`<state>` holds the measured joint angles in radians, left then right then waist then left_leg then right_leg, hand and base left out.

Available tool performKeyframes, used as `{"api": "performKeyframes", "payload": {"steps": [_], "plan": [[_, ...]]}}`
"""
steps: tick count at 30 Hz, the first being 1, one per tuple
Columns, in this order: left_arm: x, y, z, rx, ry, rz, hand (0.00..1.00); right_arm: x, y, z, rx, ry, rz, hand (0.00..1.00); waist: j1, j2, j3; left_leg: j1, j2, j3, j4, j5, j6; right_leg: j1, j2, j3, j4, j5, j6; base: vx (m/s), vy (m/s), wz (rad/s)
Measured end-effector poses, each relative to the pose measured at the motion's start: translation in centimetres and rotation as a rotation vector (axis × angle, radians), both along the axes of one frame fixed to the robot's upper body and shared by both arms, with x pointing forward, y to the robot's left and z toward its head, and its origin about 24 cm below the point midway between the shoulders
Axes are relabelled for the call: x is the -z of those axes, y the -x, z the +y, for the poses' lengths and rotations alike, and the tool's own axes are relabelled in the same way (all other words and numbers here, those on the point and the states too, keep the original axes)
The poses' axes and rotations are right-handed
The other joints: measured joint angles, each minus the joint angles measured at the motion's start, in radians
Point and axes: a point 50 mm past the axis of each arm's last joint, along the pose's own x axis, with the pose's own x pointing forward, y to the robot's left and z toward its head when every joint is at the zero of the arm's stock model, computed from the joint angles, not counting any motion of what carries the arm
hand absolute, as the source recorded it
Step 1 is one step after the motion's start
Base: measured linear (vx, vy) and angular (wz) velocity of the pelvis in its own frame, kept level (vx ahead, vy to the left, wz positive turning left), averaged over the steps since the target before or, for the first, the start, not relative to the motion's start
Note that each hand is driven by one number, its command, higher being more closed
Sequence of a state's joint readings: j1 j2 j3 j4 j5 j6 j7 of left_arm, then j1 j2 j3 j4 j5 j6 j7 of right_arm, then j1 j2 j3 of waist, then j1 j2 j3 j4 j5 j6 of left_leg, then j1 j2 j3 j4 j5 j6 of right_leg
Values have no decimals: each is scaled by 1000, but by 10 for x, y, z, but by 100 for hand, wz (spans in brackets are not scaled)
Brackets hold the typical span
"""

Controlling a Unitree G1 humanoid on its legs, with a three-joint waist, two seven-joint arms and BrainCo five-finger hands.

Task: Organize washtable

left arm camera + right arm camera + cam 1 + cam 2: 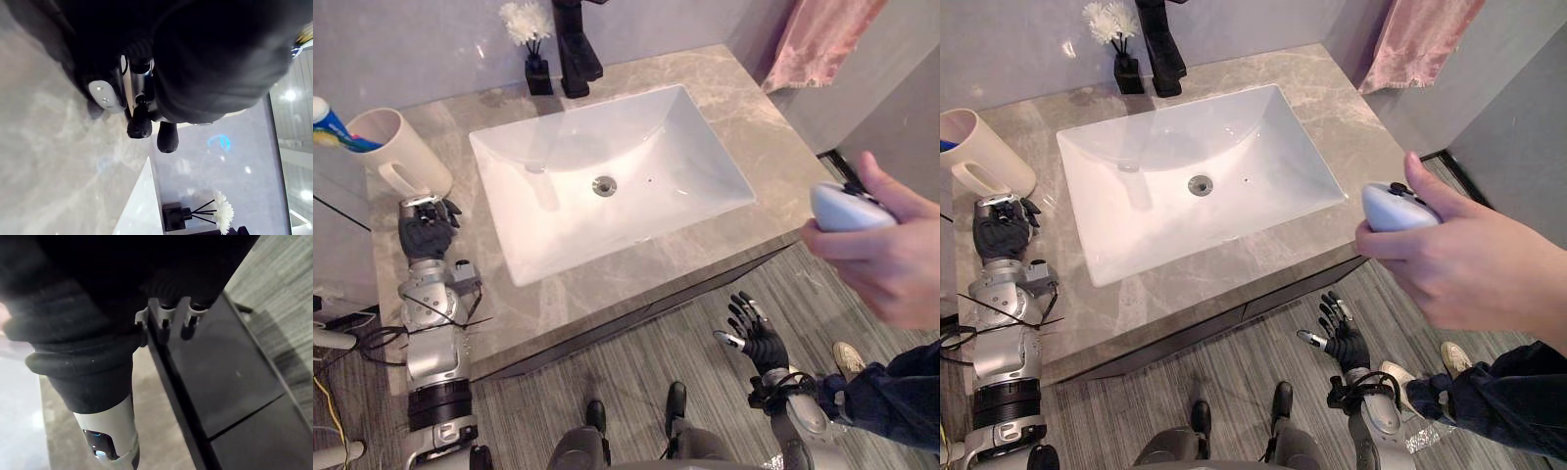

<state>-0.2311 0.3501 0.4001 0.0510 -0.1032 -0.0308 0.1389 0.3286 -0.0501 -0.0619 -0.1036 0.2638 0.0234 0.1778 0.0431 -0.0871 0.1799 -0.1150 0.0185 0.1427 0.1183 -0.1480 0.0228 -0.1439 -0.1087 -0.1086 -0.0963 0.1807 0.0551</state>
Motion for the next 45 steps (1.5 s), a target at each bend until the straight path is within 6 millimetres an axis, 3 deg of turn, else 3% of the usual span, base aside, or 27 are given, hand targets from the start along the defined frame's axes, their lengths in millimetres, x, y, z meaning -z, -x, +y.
{"api": "performKeyframes", "payload": {"steps": [7, 25, 33, 40, 45], "plan": [[-9, -3, 1, -12, -9, -29, 100, 0, 0, 0, -1, 0, -4, 0, 1, -2, 25, 1, 0, 1, 1, 0, 0, 0, 0, 0, 0, 7, 1, 0, 0, 0], [-3, -1, -3, 5, -43, 6, 100, -2, 0, 1, -5, 1, -15, 0, 2, -1, 29, 18, 0, -1, 1, 0, 0, 19, 0, -3, 0, 7, 1, 0, 0, 0], [9, 7, -12, 61, -30, 28, 100, -4, -3, 2, -23, -2, -28, 0, 1, 4, 27, 41, -2, -7, 0, 0, 1, 45, -1, -26, 0, 6, 1, 0, -3, 1], [31, 13, -19, 91, 33, 92, 100, -5, -5, -2, -32, 18, -30, 0, -2, 45, -5, 48, -7, -33, 0, 6, 6, 63, -4, -53, 0, 5, 0, -5, -4, 10], [44, 16, -22, 100, 43, 147, 100, -4, -4, -2, -32, 20, -23, 0, -2, 45, -43, 57, -16, -41, -15, 20, 4, 71, -7, -58, 0, -4, -8, -12, -1, 7]]}}
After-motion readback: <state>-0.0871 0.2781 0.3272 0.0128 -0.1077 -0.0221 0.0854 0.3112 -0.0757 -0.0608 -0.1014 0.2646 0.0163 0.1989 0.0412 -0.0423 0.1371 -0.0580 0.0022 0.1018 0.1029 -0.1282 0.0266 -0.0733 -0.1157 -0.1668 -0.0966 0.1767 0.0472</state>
